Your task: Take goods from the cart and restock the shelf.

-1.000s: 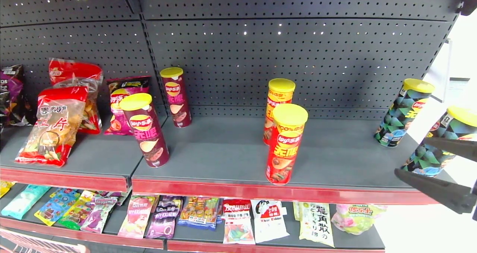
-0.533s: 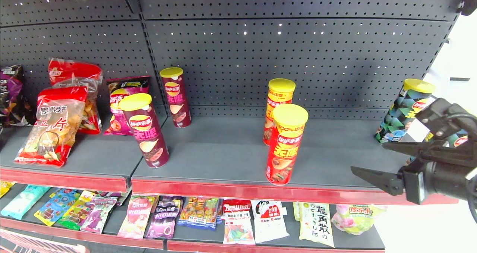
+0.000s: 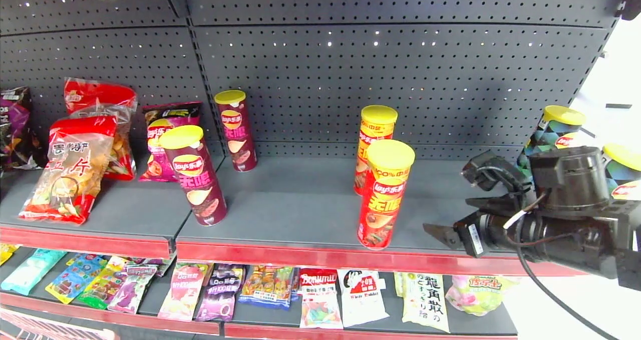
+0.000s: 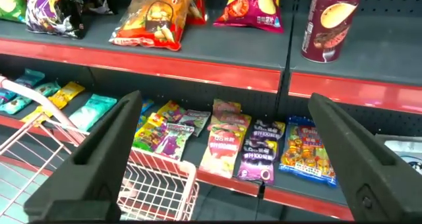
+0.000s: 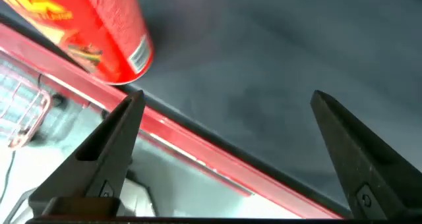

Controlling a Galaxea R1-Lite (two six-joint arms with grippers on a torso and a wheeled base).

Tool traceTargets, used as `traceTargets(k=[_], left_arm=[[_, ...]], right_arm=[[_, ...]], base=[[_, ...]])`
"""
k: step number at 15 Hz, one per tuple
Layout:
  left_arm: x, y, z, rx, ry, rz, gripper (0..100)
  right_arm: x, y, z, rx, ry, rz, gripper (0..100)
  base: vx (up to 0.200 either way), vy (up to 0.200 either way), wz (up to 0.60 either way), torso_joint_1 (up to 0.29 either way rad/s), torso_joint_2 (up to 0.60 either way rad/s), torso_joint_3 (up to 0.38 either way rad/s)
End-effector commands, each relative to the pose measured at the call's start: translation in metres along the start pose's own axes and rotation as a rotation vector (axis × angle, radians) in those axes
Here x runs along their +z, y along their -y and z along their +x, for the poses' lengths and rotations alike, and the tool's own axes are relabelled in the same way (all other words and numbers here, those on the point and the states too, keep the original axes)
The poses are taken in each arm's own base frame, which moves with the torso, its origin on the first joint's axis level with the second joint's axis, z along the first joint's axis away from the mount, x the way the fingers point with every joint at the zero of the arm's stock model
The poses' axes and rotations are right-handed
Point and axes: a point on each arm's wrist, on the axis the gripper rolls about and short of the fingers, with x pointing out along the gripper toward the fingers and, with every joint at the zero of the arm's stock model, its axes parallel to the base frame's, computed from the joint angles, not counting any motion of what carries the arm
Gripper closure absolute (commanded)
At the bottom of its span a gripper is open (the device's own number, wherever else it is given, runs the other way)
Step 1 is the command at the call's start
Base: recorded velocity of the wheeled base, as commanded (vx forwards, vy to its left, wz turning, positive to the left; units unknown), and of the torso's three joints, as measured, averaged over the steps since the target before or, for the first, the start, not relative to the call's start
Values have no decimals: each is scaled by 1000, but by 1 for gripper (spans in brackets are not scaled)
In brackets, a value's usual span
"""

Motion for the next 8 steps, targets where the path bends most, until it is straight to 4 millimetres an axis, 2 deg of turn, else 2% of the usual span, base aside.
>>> traceTargets(k=[1, 8], left_arm=[[0, 0, 0, 1, 0, 0, 0], [0, 0, 0, 1, 0, 0, 0]], right_arm=[[-9, -9, 26, 4, -82, -6, 0], [1, -10, 53, -31, -94, 1, 0]], base=[[0, 0, 0, 0, 0, 0], [0, 0, 0, 0, 0, 0]])
